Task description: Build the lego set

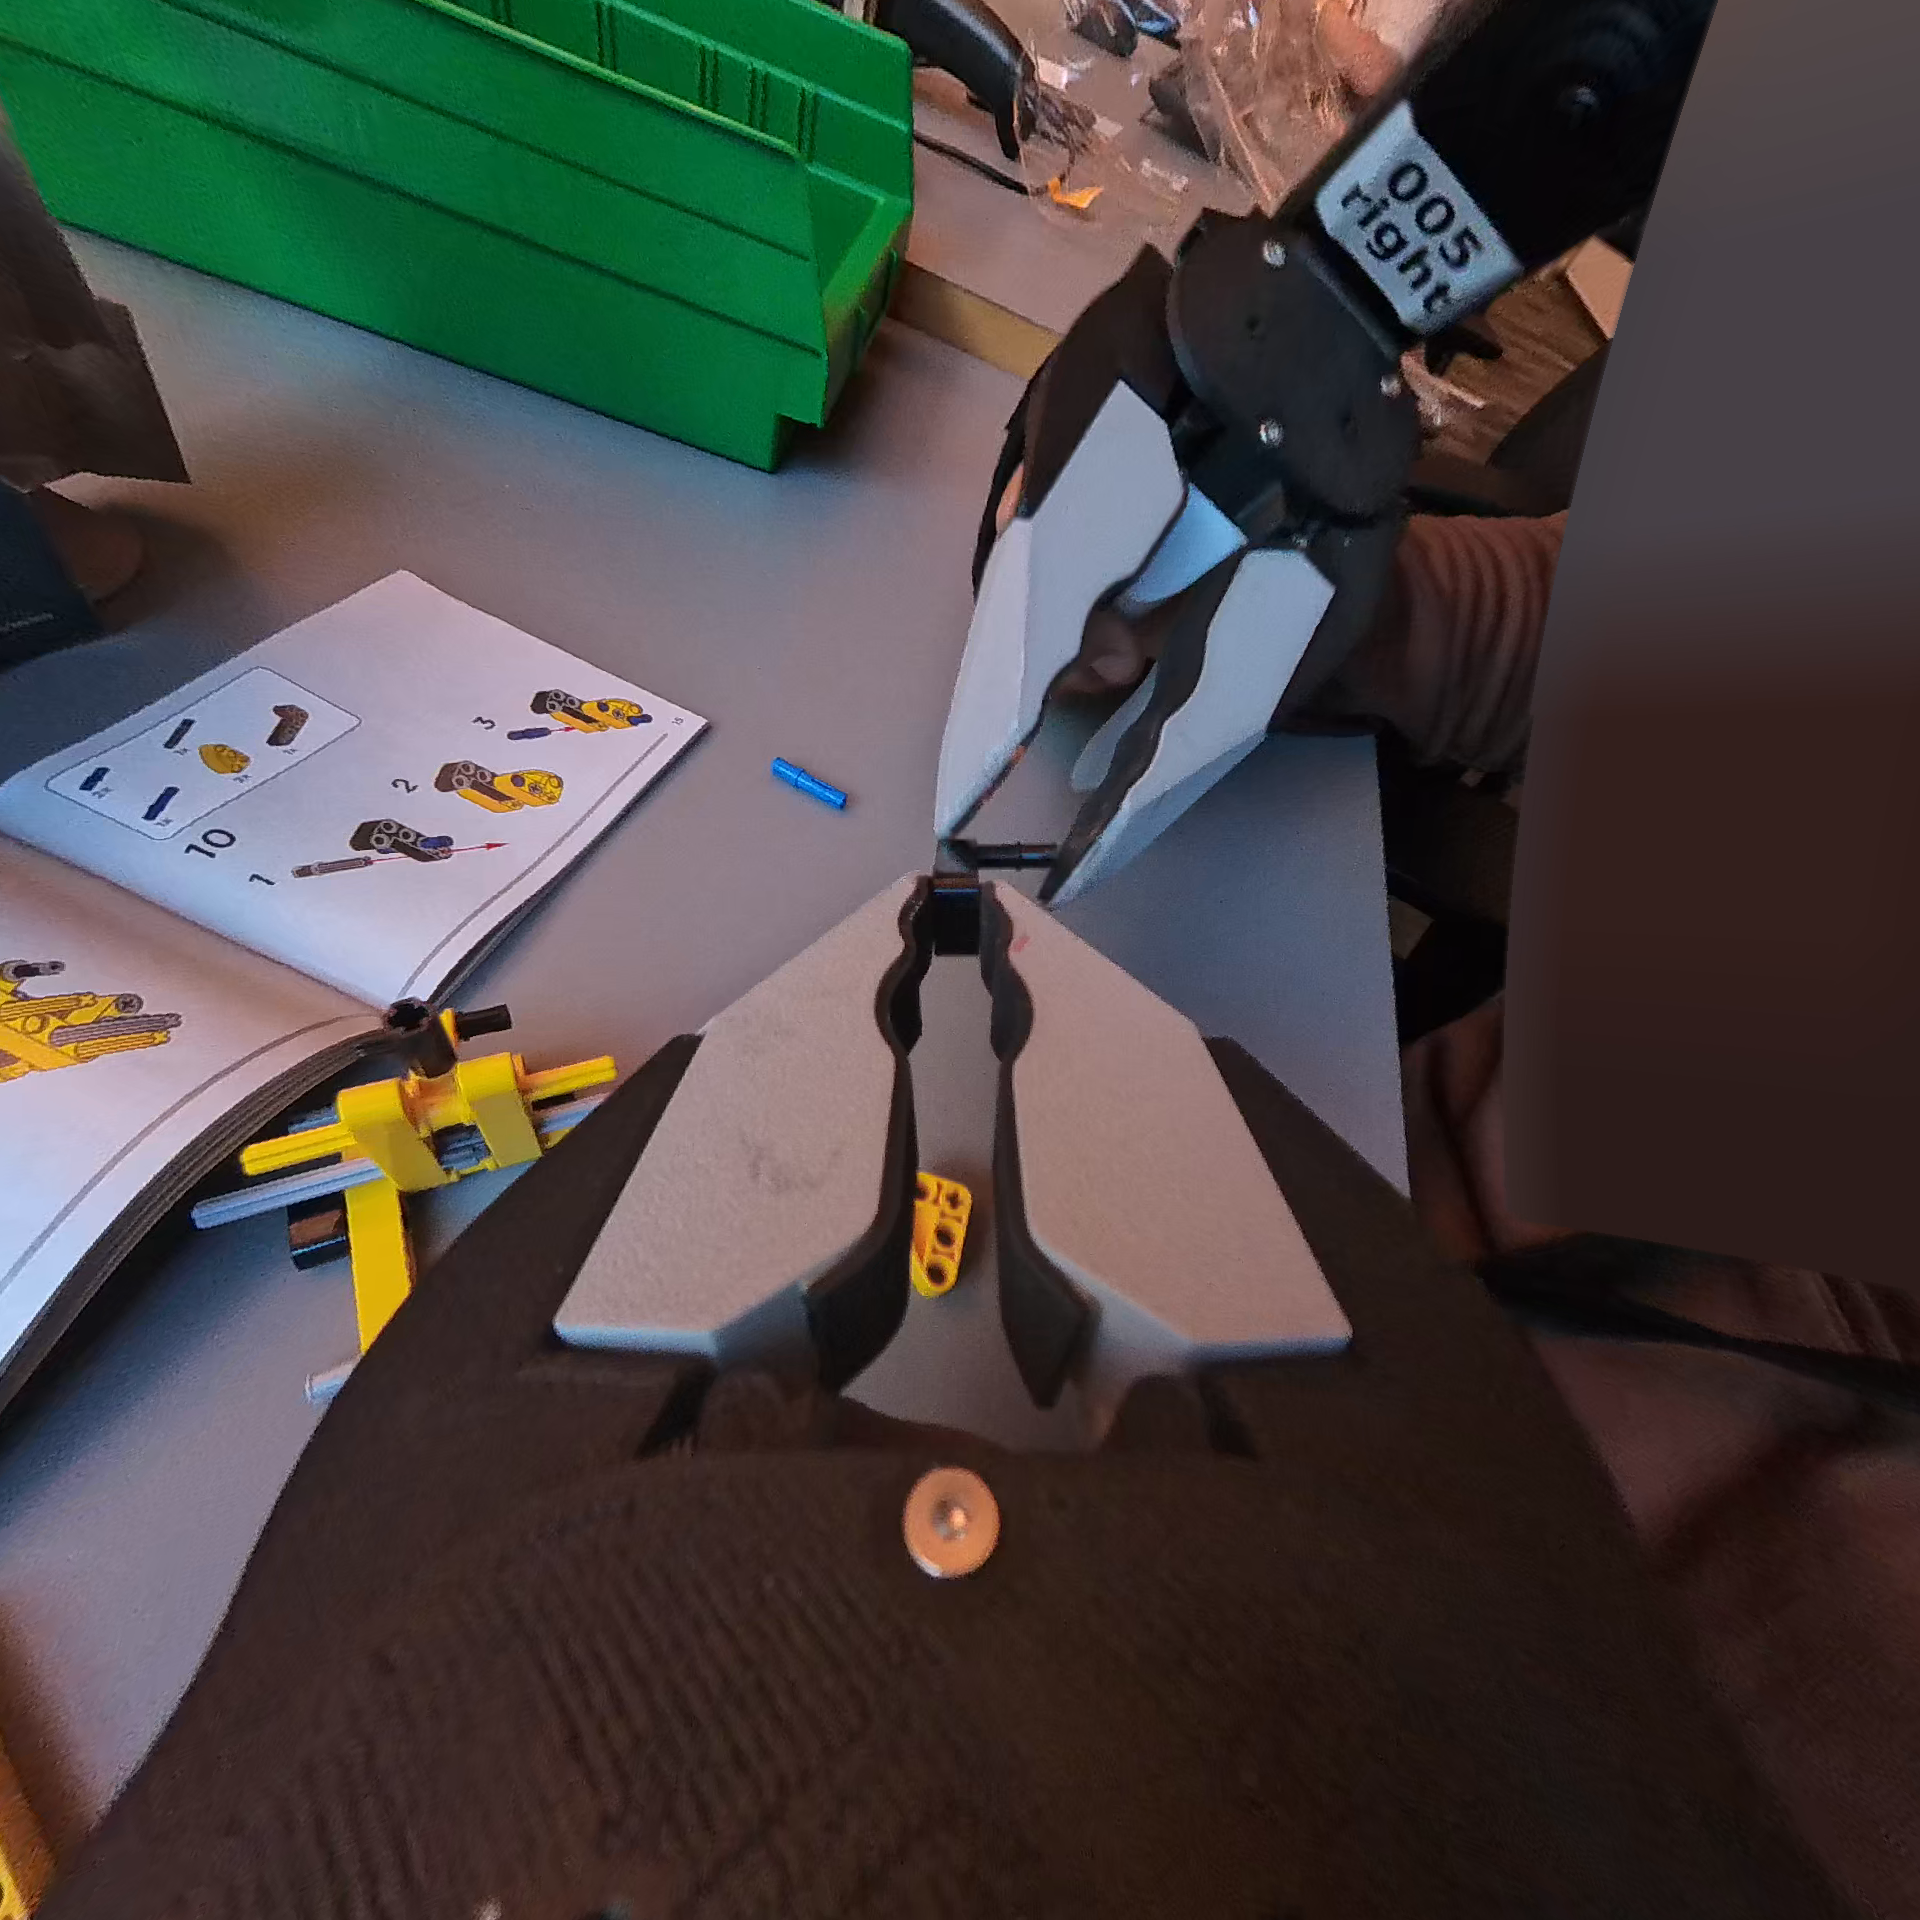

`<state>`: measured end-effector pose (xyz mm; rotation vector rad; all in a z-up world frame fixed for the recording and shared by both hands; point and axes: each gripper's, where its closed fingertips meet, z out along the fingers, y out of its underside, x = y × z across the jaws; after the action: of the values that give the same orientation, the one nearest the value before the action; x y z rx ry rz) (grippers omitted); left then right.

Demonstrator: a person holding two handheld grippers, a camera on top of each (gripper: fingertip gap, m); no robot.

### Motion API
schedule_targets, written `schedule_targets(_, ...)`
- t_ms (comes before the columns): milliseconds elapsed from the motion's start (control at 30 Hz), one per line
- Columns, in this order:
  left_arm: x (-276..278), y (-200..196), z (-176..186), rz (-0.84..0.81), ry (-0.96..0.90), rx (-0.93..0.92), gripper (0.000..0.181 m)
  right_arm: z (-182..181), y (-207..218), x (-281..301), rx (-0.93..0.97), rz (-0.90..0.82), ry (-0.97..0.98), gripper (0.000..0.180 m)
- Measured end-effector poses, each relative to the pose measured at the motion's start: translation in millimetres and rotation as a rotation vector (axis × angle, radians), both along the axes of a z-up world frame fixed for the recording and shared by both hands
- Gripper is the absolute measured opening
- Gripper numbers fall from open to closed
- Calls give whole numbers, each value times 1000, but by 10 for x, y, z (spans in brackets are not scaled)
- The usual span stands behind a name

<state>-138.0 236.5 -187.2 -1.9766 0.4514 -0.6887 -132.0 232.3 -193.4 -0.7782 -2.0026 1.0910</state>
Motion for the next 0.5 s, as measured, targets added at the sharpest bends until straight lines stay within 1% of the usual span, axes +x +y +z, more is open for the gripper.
schedule_targets(33, -9, 5, 14, 5, -11, 0, 5, -19, 6, -9, 11, -7, -4, 17)
schedule_targets(167, -56, 30, 82, 29, -70, 4, 5, -49, -1, -19, 6, -6, -18, 17)
schedule_targets(500, -92, 52, 21, 55, -67, -31, 5, 78, 150, -23, -133, -38, -29, 21)
